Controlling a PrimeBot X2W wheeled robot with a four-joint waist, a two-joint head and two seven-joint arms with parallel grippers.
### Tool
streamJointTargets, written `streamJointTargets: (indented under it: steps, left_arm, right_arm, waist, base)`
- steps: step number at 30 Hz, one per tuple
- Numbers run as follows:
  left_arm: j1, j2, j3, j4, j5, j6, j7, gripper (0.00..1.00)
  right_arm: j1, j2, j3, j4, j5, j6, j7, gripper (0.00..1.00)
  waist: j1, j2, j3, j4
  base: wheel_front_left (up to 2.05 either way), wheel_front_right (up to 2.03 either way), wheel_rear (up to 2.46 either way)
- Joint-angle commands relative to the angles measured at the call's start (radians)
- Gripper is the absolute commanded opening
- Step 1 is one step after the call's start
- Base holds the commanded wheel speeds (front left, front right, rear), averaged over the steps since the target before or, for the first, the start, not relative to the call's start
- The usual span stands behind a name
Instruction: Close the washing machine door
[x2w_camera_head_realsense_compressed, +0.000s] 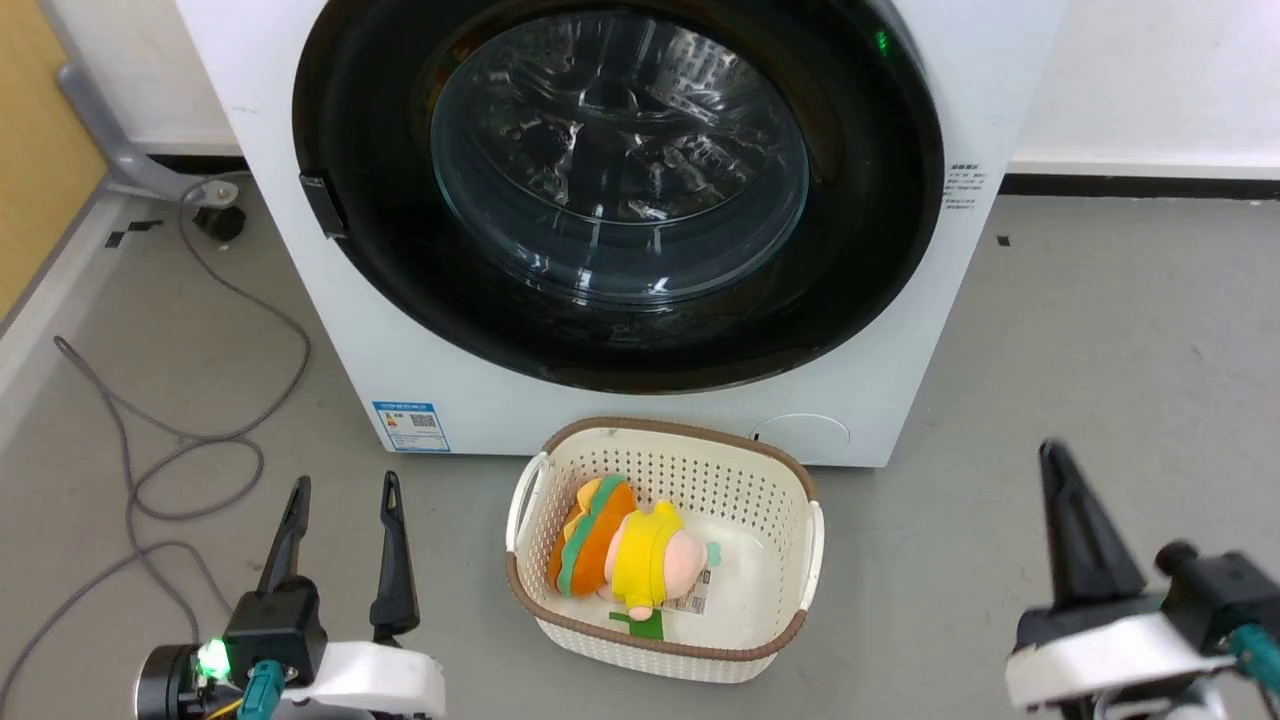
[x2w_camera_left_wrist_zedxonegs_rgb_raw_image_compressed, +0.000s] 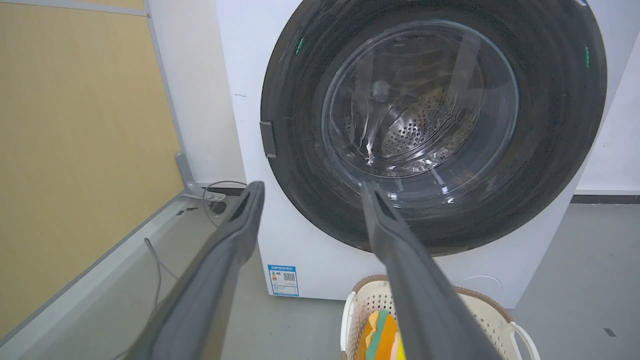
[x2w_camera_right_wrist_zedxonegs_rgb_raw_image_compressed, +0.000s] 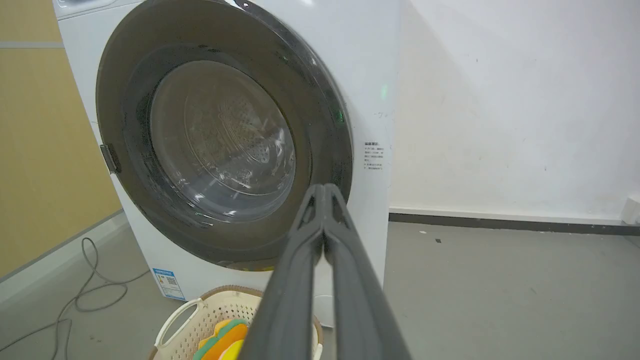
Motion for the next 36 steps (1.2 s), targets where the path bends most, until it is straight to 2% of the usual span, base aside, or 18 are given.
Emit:
streamJointTargets:
  steps: [1,2,3,4,5,9,10,36]
  left_arm:
    - [0.018,0.002,-0.001,0.003,0.006,0.000,-0.004,1.00]
    - [0.021,0.002,-0.002,0.004,0.006,0.000,-0.004,1.00]
    - [0.023,0.002,-0.002,0.005,0.007,0.001,-0.004,1.00]
    - [0.025,0.002,-0.003,0.007,0.007,0.000,-0.004,1.00]
    - [0.027,0.002,-0.004,0.008,0.007,0.000,-0.004,1.00]
    - [0.032,0.002,-0.005,0.014,0.000,-0.006,-0.004,1.00]
    - [0.015,0.000,-0.004,0.012,-0.002,-0.003,0.000,0.00]
    - [0.015,0.000,-0.004,-0.002,0.004,-0.016,0.048,0.00]
  right_arm:
    - [0.022,0.007,0.007,0.011,0.013,-0.001,-0.003,0.00]
    - [0.031,0.007,0.013,0.013,0.020,-0.001,-0.003,0.00]
    - [0.039,0.007,0.015,0.014,0.031,-0.001,-0.003,0.27]
    - [0.046,0.007,0.020,0.018,0.035,-0.001,-0.003,0.61]
    - [0.051,0.007,0.021,0.017,0.032,-0.001,-0.003,1.00]
    - [0.061,0.007,0.015,0.008,0.026,-0.001,-0.003,1.00]
    - [0.049,0.003,0.016,0.010,0.028,0.000,0.000,0.00]
    - [0.050,0.003,0.023,-0.007,0.005,0.000,0.048,0.00]
  waist:
    - [0.0001,0.0000,-0.003,-0.002]
    - [0.0001,0.0000,-0.005,-0.003]
    - [0.0001,0.0000,-0.007,-0.003]
    - [0.0001,0.0000,-0.008,-0.002]
    - [0.0001,0.0000,-0.009,-0.002]
    - [0.0001,0.0000,-0.013,-0.001]
    - [0.0001,0.0000,-0.014,-0.001]
    - [0.0001,0.0000,-0.017,-0.003]
  base:
    - [0.00,0.00,0.00]
    - [0.00,0.00,0.00]
    - [0.00,0.00,0.00]
    - [0.00,0.00,0.00]
    - [0.00,0.00,0.00]
    - [0.00,0.00,0.00]
    - [0.00,0.00,0.00]
    - [0.00,0.00,0.00]
